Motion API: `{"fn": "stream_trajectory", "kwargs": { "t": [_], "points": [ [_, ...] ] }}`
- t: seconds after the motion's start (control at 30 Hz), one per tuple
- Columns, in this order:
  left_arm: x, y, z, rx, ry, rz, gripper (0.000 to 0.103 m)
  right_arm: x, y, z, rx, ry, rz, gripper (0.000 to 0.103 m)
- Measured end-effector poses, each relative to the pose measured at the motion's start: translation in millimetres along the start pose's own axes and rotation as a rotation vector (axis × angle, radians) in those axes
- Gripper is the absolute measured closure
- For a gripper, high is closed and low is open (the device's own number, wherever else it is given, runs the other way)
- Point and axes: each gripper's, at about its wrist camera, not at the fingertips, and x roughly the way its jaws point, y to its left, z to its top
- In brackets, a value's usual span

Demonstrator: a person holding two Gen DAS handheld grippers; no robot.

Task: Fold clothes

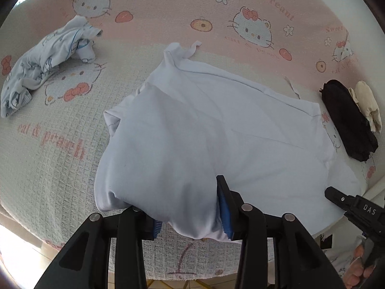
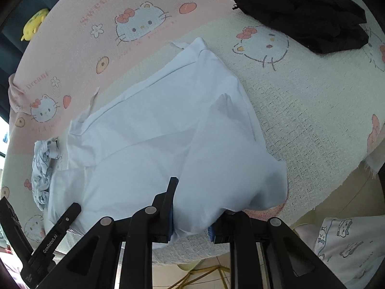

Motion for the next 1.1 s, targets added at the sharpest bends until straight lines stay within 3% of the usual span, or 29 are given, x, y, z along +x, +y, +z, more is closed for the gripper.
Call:
{"fn": "stream_trajectory", "kwargs": {
  "t": [0.1, 0.3, 0.4, 0.47, 0.63, 0.7, 0.93, 1.1],
  "points": [
    [4, 17, -1, -0.100, 0.023, -0.077, 0.053, 6, -1, -1, -0.019, -0.008, -0.015, 0.077],
    [-12, 38, -4, -0.202, 0.052, -0.165, 0.051, -1, -19, -1, 0.012, 0.025, -0.013, 0.051],
    [-22, 47, -6, -0.248, 0.073, -0.200, 0.051, -20, -27, -2, 0.001, 0.026, -0.029, 0.049],
    [-34, 52, -7, -0.240, 0.066, -0.169, 0.051, -34, -30, -3, -0.026, 0.002, -0.055, 0.049],
    [-63, 66, -6, -0.179, 0.018, -0.050, 0.051, -70, -36, -6, -0.157, -0.096, -0.248, 0.045],
    [-73, 66, -5, -0.133, -0.002, -0.036, 0.051, -85, -39, -7, -0.223, -0.131, -0.313, 0.045],
    [-93, 27, -10, 0.231, 0.004, 0.071, 0.051, -101, -1, -14, -0.509, -0.144, -0.359, 0.036],
    [-86, 0, -12, 0.358, 0.036, 0.068, 0.051, -101, 34, -30, -0.729, -0.147, -0.383, 0.034]
  ]
}}
